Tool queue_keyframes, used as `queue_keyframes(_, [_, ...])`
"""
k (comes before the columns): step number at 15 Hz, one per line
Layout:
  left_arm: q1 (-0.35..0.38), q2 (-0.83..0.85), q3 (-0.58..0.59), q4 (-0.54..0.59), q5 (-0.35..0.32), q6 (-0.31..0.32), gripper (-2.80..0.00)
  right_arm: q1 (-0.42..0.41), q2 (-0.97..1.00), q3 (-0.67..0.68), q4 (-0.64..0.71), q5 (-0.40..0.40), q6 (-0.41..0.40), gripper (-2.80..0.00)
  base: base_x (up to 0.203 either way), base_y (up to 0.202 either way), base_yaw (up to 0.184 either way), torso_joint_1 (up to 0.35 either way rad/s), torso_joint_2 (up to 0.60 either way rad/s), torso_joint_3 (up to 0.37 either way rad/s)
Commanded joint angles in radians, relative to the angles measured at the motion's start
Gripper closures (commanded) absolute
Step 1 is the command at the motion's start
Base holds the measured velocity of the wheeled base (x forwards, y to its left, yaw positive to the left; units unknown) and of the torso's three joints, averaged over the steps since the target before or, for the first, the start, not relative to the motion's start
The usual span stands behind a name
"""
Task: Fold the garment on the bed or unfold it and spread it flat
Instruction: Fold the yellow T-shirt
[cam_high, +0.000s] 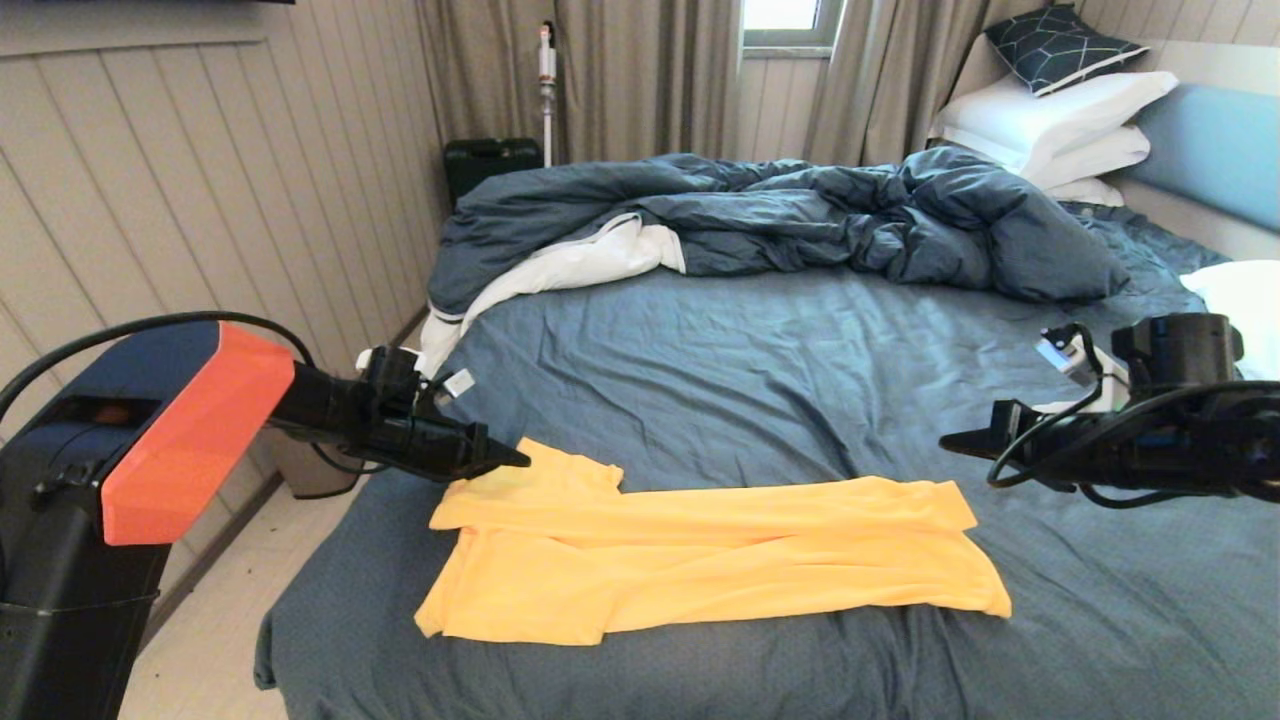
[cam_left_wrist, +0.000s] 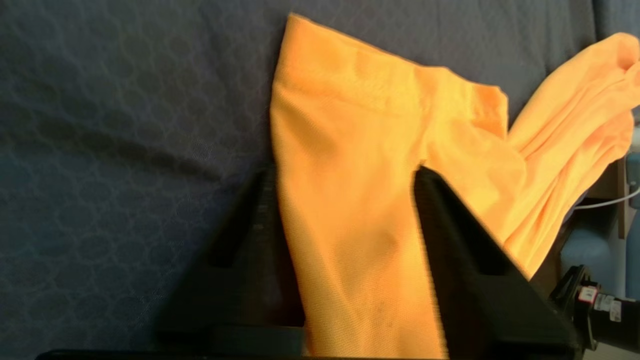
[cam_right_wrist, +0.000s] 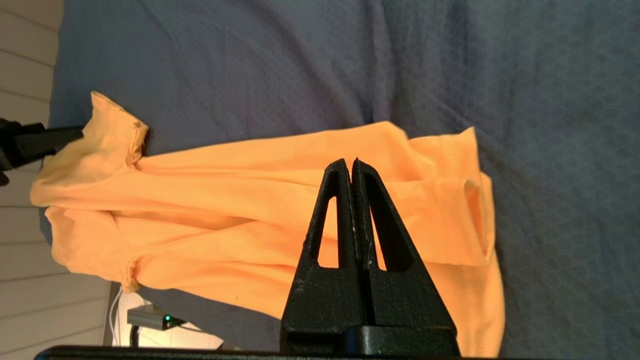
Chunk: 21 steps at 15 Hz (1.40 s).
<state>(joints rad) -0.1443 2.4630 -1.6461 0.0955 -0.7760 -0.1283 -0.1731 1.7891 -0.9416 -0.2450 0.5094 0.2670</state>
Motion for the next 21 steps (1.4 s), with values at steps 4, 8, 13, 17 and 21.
queue_keyframes(4, [0.002, -0.014, 0.052, -0.019, 0.003, 0.001, 0.00, -0.009, -0.005, 0.004, -0.002, 0.026, 0.001, 0.00, 0.000, 0.000, 0.000, 0.000, 0.00, 0.000])
queue_keyframes(8, [0.002, -0.047, 0.094, -0.052, 0.006, 0.002, 0.00, -0.008, -0.007, 0.007, -0.001, 0.028, 0.003, 0.00, 0.000, 0.000, 0.000, 0.000, 0.00, 0.000])
queue_keyframes(13, [0.005, -0.156, 0.142, -0.060, 0.003, -0.005, 0.00, -0.003, -0.036, 0.036, -0.002, 0.028, 0.007, 0.00, 0.000, 0.000, 0.000, 0.000, 0.00, 0.000])
queue_keyframes(17, [0.002, -0.274, 0.320, -0.134, 0.003, -0.003, 0.00, -0.003, -0.051, 0.064, -0.002, 0.030, 0.006, 0.00, 0.000, 0.000, 0.000, 0.000, 0.00, 0.000])
queue_keyframes(21, [-0.016, -0.410, 0.534, -0.254, 0.003, -0.003, 0.00, -0.002, -0.050, 0.073, -0.003, 0.038, 0.006, 0.00, 0.000, 0.000, 0.000, 0.000, 0.00, 0.000])
